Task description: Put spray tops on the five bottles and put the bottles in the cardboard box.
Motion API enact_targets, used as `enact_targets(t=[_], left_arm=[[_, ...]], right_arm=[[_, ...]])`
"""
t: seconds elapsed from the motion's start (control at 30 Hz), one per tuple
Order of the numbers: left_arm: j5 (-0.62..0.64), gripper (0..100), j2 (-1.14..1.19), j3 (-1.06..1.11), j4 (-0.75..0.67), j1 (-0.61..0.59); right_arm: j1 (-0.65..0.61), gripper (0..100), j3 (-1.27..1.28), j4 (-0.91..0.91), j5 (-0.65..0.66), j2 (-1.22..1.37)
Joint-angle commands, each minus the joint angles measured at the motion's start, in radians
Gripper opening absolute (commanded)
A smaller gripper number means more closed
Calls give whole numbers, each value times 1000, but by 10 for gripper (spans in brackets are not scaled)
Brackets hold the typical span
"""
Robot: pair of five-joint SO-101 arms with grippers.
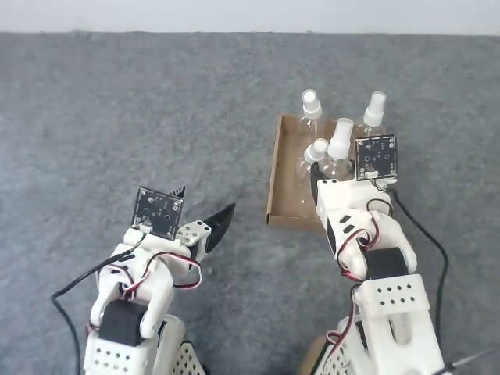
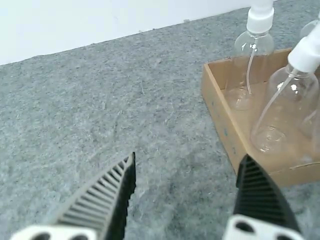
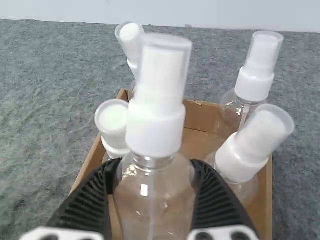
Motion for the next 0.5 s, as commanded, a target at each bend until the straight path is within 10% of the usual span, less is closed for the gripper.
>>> enact_targets(t=[0.0,0.47], left_arm=[[-6,301,-8,-5,-31,6],[-6,301,-8,-1,-31,8]], right_arm=[[13,6,-40,-22,-2,-16],[13,6,-160,81,6,-16]])
